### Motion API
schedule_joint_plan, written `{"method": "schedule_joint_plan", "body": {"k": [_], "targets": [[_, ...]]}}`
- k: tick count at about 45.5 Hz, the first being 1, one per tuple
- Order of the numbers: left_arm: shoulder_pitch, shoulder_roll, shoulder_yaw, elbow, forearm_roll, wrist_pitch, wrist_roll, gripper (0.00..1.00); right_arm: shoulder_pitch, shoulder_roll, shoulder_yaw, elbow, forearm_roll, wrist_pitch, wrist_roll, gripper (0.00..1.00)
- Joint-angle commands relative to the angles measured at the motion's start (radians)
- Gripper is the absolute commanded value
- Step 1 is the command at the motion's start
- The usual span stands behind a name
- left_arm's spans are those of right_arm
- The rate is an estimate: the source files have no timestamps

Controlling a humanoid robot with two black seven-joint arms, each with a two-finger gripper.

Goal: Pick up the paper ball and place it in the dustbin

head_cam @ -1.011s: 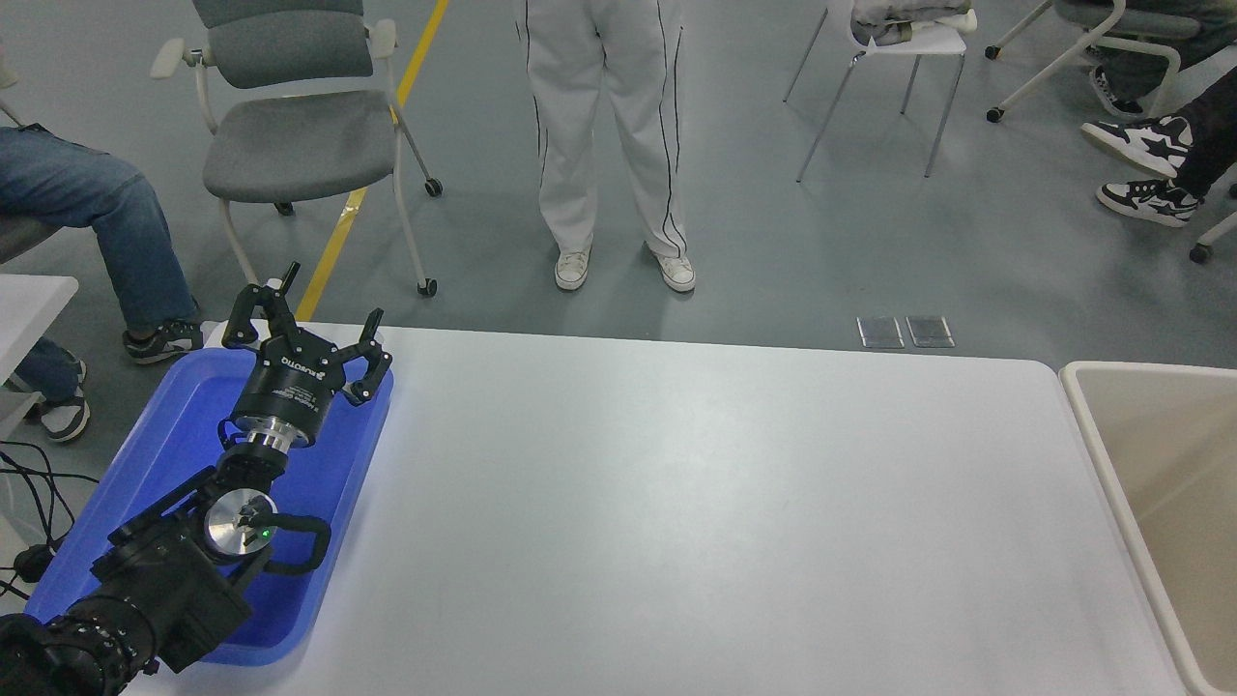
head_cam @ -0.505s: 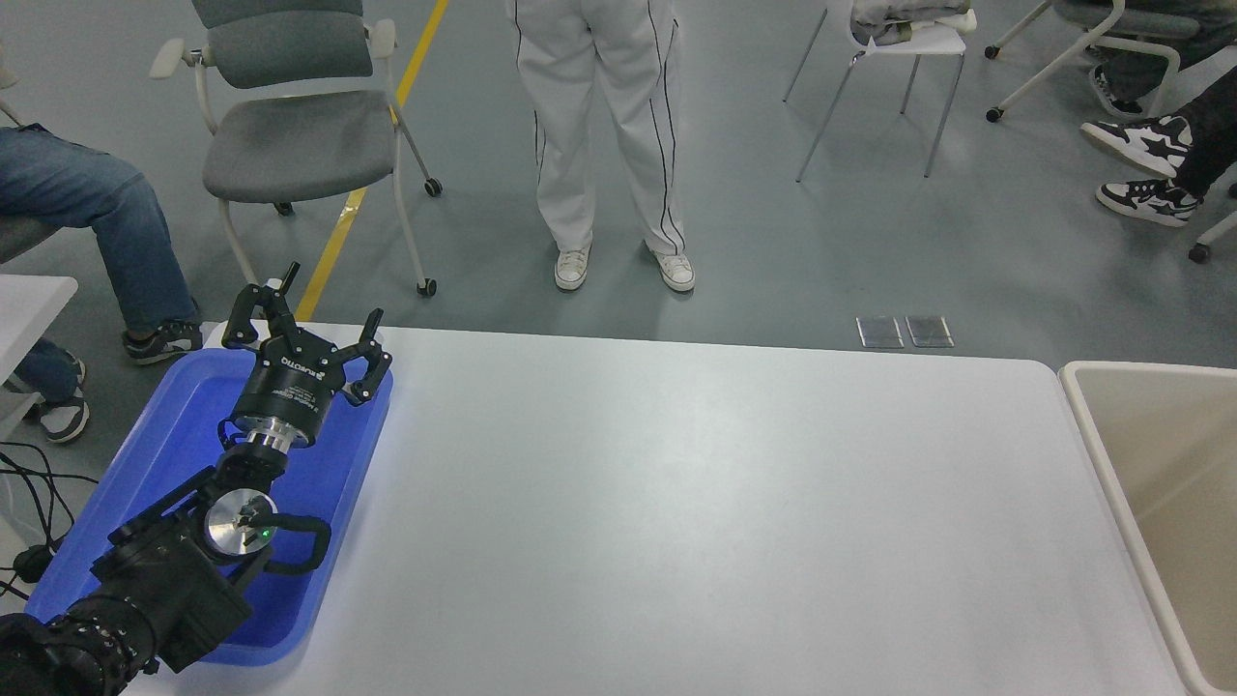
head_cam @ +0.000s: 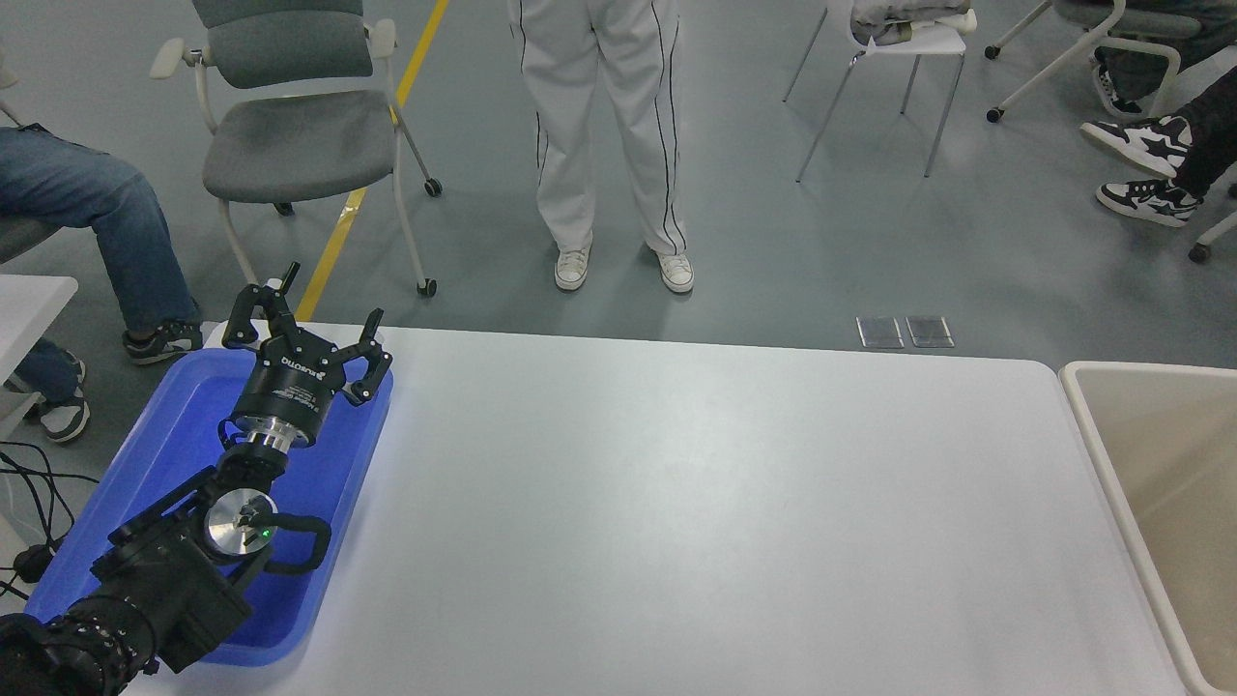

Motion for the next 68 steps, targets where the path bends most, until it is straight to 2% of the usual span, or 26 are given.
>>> {"method": "schedule_joint_plan", "body": {"k": [1, 26, 34, 37, 40, 48, 54, 60, 65, 68], "targets": [[0.0, 0.0, 0.0, 0.0, 0.0, -0.001, 0.001, 1.0, 0.004, -0.068, 0.176, 0.126, -0.001, 0.009, 0.0, 1.0], [0.0, 0.0, 0.0, 0.0, 0.0, 0.001, 0.001, 1.0, -0.106, -0.066, 1.004, 0.233, 0.009, 0.027, 0.007, 1.0], [0.0, 0.0, 0.0, 0.0, 0.0, 0.001, 0.001, 1.0, -0.131, -0.053, 1.144, 0.288, 0.022, 0.052, 0.009, 1.0], [0.0, 0.0, 0.0, 0.0, 0.0, -0.001, 0.001, 1.0, -0.14, -0.05, 1.17, 0.328, 0.023, 0.067, 0.023, 1.0], [0.0, 0.0, 0.0, 0.0, 0.0, 0.001, 0.001, 1.0, -0.145, -0.027, 1.198, 0.342, 0.028, 0.079, 0.064, 1.0], [0.0, 0.0, 0.0, 0.0, 0.0, 0.001, 0.001, 1.0, -0.178, 0.046, 1.229, 0.371, 0.144, 0.131, 0.256, 1.0], [0.0, 0.0, 0.0, 0.0, 0.0, 0.001, 0.001, 1.0, -0.208, 0.102, 1.229, 0.404, 0.169, 0.179, 0.356, 1.0], [0.0, 0.0, 0.0, 0.0, 0.0, -0.001, 0.001, 1.0, -0.224, 0.154, 1.227, 0.413, 0.166, 0.234, 0.428, 1.0], [0.0, 0.0, 0.0, 0.0, 0.0, -0.001, 0.001, 1.0, -0.244, 0.188, 1.226, 0.462, 0.144, 0.24, 0.468, 1.0], [0.0, 0.0, 0.0, 0.0, 0.0, -0.001, 0.001, 1.0, -0.266, 0.202, 1.235, 0.502, 0.123, 0.236, 0.509, 1.0]]}}
